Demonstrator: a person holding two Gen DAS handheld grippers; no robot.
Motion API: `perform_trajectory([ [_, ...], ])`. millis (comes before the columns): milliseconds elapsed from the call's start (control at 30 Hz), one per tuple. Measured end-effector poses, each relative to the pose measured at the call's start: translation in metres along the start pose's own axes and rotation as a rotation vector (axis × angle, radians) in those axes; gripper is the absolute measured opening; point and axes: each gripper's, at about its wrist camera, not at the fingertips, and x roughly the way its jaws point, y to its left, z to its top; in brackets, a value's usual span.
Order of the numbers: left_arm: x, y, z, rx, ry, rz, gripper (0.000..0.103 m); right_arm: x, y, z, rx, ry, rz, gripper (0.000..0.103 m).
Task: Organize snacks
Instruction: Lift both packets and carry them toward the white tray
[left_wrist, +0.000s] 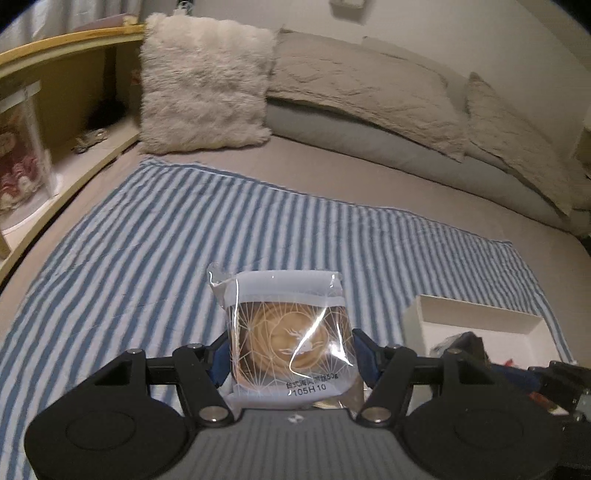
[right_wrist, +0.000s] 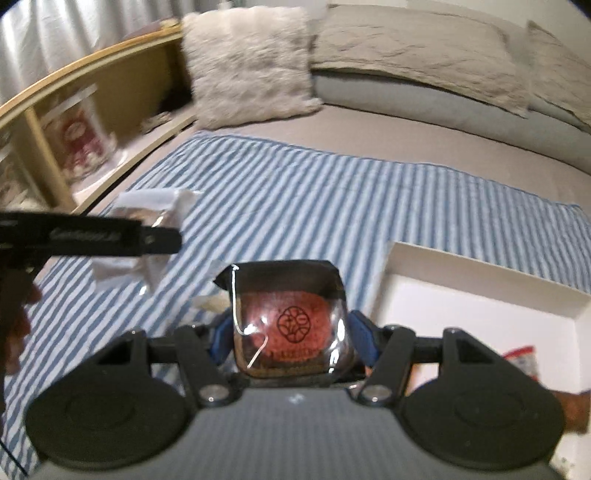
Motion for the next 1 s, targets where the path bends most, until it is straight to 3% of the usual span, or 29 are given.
perform_trajectory([
  [400,0.023,-0.071,-0.004,0.056,0.007,-0.099,0.066,-0.028,-0.084,-0.026,0.138,-0.024,-0.147,0.069],
  [1000,0.089,-0.176,-0.021,0.114,0.1,-0.223,0.066,-0.025,-0.185,-0.053,0.255,-0.013,-0.333,0.069],
])
